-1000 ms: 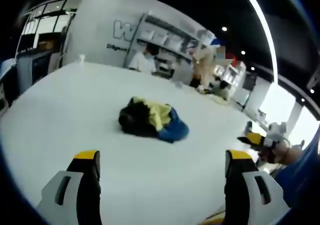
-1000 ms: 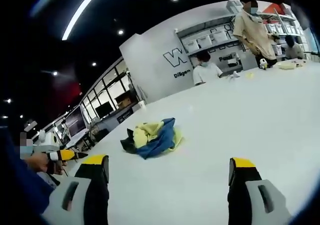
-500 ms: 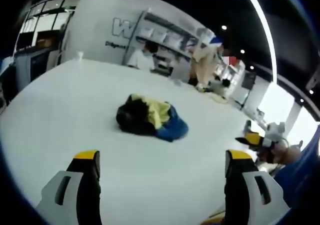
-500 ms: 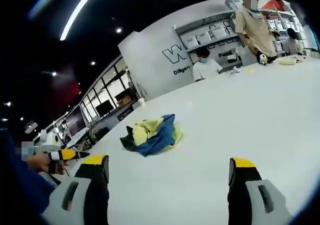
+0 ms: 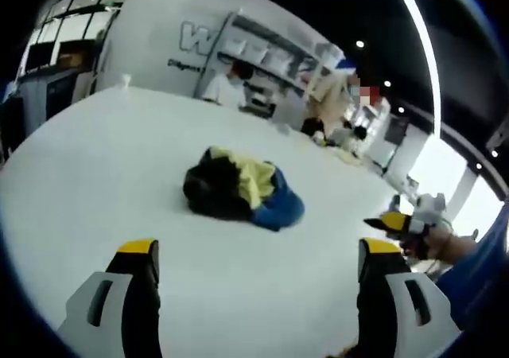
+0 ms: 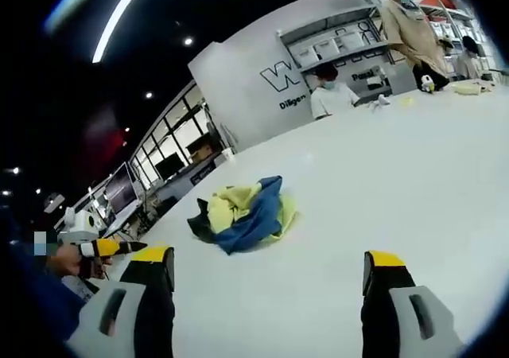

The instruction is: Fold the garment on the visible template until the final outline fits inside the template.

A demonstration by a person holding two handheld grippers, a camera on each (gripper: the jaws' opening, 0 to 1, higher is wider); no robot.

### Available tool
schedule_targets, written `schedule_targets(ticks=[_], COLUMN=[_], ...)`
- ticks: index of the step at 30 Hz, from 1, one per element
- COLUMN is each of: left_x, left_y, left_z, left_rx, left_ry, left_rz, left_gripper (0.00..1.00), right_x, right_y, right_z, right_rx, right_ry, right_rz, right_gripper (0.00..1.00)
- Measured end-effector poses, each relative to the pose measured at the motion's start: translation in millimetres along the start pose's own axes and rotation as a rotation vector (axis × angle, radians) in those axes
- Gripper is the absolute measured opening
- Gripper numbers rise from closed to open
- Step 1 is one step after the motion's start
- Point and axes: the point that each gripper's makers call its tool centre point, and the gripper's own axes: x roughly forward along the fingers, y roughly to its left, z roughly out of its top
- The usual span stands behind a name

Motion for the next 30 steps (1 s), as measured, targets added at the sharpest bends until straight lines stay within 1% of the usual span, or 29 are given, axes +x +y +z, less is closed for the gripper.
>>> schedule_targets(ticks=[2,3,5,6,8,9,10,12,13,14,16,18,20,22,24,27,29,30], left_x=[2.0,2.4,3.4,3.6,3.2,2.3,1.6,0.6,-0.7,-1.3,-4.9,-7.9,-10.7,-12.8,-15.0,-16.9,-17.1,-17.0], left_y=[-1.2,-1.4,-1.0,-1.0,0.3,0.7,1.4,5.0,6.2,6.6,7.3,8.1,10.5,11.6,13.3,17.4,17.1,16.5], left_z=[-1.5,-1.8,-4.0,-4.8,-6.9,-7.0,-7.7,-11.6,-13.3,-13.8,-16.3,-19.3,-21.6,-23.0,-24.2,-24.8,-24.9,-25.2], left_rx=[-0.009,-0.011,-0.015,-0.015,-0.020,-0.024,-0.029,-0.043,-0.049,-0.051,-0.060,-0.071,-0.079,-0.085,-0.093,-0.100,-0.103,-0.105], left_ry=[0.001,0.001,0.002,0.003,0.002,0.000,-0.003,-0.006,-0.006,-0.007,-0.009,-0.008,-0.011,-0.012,-0.015,-0.017,-0.019,-0.020], left_rz=[-0.011,-0.012,-0.012,-0.012,-0.009,-0.005,-0.002,0.007,0.012,0.014,0.024,0.035,0.045,0.050,0.060,0.071,0.074,0.076], left_gripper=[0.99,0.99,0.99,0.99,0.99,0.99,0.99,0.99,0.99,0.99,0.99,0.99,0.99,0.99,0.99,0.99,0.99,0.99], right_x=[11.1,16.8,31.7,40.5,58.8,64.8,71.5,89.4,98.9,107.6,117.7,132.0,142.6,152.6,165.3,178.9,185.2,192.1], right_y=[6.5,6.1,5.4,7.4,0.5,0.4,6.1,3.8,3.2,2.3,-1.3,-4.7,-15.7,-11.2,-19.4,-24.6,-27.0,-29.6], right_z=[3.4,5.9,12.1,13.4,17.8,19.3,21.4,26.6,28.9,29.2,28.4,32.5,34.6,37.4,43.9,52.6,56.6,59.7], right_rx=[0.067,0.093,0.058,0.025,-0.010,-0.032,-0.053,-0.080,-0.089,-0.112,-0.149,-0.198,-0.213,-0.217,-0.223,-0.242,-0.245,-0.242], right_ry=[-0.005,-0.009,-0.003,0.028,0.067,0.083,0.083,0.101,0.117,0.146,0.195,0.217,0.257,0.250,0.267,0.274,0.277,0.286], right_rz=[0.047,0.052,0.064,0.077,0.081,0.089,0.103,0.123,0.126,0.133,0.125,0.128,0.106,0.112,0.107,0.097,0.092,0.080], right_gripper=[0.91,0.88,0.82,0.81,0.81,0.81,0.80,0.77,0.76,0.75,0.73,0.71,0.70,0.69,0.66,0.59,0.53,0.49])
